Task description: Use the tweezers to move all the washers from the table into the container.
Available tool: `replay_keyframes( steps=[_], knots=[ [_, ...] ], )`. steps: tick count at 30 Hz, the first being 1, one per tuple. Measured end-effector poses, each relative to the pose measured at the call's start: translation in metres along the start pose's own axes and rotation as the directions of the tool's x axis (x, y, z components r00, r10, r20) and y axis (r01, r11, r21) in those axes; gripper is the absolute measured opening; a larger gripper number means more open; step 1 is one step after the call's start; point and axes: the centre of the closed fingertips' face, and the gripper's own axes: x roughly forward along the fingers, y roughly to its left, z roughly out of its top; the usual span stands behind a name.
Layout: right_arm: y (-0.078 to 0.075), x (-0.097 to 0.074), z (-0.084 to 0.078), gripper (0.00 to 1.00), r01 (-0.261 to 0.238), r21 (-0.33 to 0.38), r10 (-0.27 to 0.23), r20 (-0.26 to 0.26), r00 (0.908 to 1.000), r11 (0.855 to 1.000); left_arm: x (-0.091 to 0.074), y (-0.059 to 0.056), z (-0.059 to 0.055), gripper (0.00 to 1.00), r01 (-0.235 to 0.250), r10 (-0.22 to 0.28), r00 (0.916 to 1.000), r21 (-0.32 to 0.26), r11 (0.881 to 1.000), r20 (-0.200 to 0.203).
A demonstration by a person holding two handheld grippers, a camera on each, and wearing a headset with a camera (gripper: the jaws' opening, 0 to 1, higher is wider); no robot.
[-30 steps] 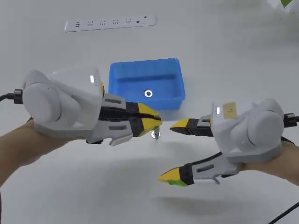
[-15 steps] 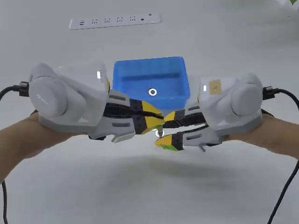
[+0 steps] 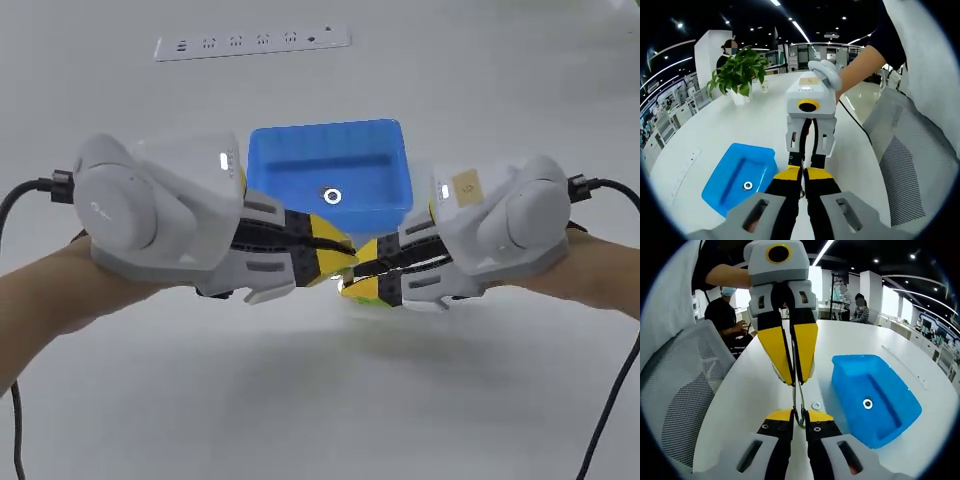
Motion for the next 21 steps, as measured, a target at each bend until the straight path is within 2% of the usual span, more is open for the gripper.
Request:
replay_keyframes(
  steps=[7,9,15,17,21],
  knots=[
    [-0.001,-0.001,0.0,0.09,0.015,-0.008,-0.015,0.01,0.9998,1.0,0.003,-0.001,0.001,0.07,-0.004,0.004,1.0,0.007,1.0,-0.006],
    [-0.001,-0.002,-0.001,0.09,0.021,-0.005,-0.021,0.012,0.9997,1.0,0.003,-0.001,0.001,0.07,-0.008,0.007,1.0,-0.023,1.0,-0.002],
    [-0.002,-0.002,-0.001,0.09,0.026,0.011,-0.026,0.022,0.9994,1.0,0.002,0.001,0.003,0.07,-0.022,0.022,0.9998,-0.03,0.999,0.002],
    [-0.001,-0.002,-0.001,0.09,0.024,0.014,-0.024,0.023,0.9994,1.0,0.0,0.002,0.008,0.1,-0.029,0.03,0.9994,-0.048,0.998,0.019],
    [0.0,-0.001,0.003,0.09,0.022,0.014,-0.022,0.029,0.9993,1.0,-0.002,0.003,0.01,0.14,-0.041,0.042,0.9989,-0.057,0.998,0.022]
  ],
)
